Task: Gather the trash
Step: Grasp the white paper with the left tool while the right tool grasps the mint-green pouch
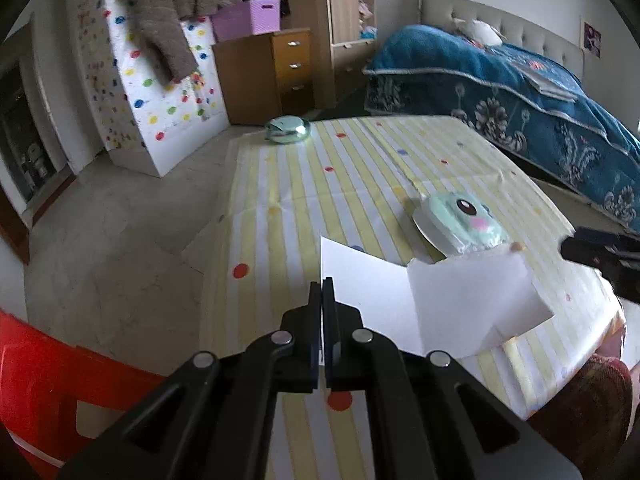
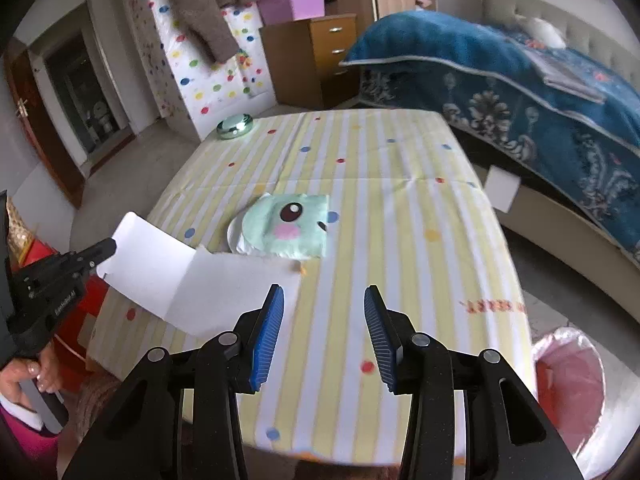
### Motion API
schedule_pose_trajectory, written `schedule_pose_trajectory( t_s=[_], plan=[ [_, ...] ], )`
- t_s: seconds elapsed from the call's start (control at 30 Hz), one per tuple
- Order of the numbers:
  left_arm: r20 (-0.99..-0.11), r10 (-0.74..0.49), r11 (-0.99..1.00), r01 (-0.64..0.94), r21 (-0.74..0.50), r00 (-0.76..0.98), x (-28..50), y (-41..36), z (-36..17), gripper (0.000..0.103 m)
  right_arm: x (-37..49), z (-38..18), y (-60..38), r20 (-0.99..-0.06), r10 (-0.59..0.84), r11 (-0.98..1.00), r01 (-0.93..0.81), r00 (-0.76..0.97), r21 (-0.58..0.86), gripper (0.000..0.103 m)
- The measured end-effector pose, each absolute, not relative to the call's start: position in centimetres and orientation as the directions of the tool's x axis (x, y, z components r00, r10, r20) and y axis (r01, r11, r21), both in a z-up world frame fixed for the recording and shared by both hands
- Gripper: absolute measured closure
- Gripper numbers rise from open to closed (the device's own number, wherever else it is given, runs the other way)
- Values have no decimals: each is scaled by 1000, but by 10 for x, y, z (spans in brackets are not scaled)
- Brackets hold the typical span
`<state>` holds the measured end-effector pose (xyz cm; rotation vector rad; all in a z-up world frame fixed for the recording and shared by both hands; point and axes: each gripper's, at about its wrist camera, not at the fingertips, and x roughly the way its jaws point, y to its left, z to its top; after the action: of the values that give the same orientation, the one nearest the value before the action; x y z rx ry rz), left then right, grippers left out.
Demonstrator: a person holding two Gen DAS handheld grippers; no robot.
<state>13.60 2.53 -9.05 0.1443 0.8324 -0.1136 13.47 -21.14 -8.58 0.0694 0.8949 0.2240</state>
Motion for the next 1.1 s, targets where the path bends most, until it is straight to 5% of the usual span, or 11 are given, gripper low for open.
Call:
schedule_pose_trajectory(
  t_s=[0.17, 0.43, 0.8, 0.87, 0.93, 1.03, 1.1],
  plan=[
    [-779, -62, 986, 160, 49, 623, 148, 31, -103, 103, 167, -96, -199, -781, 239, 970, -175, 577, 168, 56],
    [-778, -51, 989, 137, 46, 627, 166, 40, -104, 103, 204, -113, -169, -801, 224, 969, -214, 555, 123, 29],
    [-781, -50, 989, 141, 49, 622, 173, 39, -106, 103, 228, -132, -147, -827, 122, 984, -177, 549, 28, 23],
    [-782, -53, 990, 136, 40, 621, 173, 40, -106, 103, 225, -130, -146, -819, 137, 981, -191, 557, 34, 26],
    [-783, -57, 991, 132, 33, 620, 172, 39, -104, 103, 225, -129, -147, -818, 147, 980, -192, 557, 45, 53],
    [-776, -66, 990, 139, 28, 627, 167, 35, -99, 103, 219, -121, -153, -801, 172, 980, -184, 574, 79, 78],
    [-769, -76, 989, 145, 22, 635, 163, 33, -94, 103, 207, -106, -159, -768, 189, 979, -179, 612, 98, 81]
  ],
)
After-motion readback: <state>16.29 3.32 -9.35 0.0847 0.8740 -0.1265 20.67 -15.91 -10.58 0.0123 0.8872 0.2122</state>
